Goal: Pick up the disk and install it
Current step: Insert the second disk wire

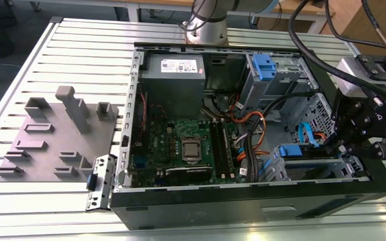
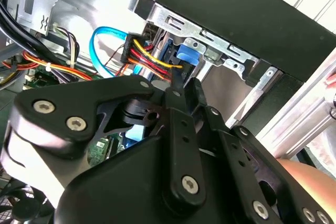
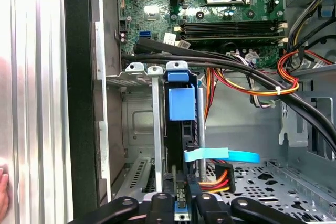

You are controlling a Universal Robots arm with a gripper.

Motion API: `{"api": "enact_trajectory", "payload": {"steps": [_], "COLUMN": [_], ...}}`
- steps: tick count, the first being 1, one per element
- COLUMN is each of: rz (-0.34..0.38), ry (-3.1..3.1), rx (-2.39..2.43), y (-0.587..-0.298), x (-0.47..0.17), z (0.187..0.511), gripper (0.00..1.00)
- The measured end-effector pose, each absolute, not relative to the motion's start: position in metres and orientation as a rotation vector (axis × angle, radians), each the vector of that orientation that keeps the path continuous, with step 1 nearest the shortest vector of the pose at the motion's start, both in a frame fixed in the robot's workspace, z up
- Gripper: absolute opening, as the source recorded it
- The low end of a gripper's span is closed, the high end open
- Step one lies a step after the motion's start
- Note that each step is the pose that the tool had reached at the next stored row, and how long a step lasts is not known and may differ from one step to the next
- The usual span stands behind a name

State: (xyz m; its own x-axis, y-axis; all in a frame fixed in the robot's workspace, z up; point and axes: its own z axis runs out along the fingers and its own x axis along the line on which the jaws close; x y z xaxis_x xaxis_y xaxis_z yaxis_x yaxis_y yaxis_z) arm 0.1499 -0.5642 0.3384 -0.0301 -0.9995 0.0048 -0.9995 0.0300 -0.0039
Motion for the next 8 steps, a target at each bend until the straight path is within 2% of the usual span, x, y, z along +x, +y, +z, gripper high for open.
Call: {"api": "enact_trajectory", "payload": {"steps": [8], "rz": [0.010], "ry": [-2.254], "rx": [2.187], "y": [-0.5643], "x": [0.1499], "z": [0.3374], "gripper": [0.24]}}
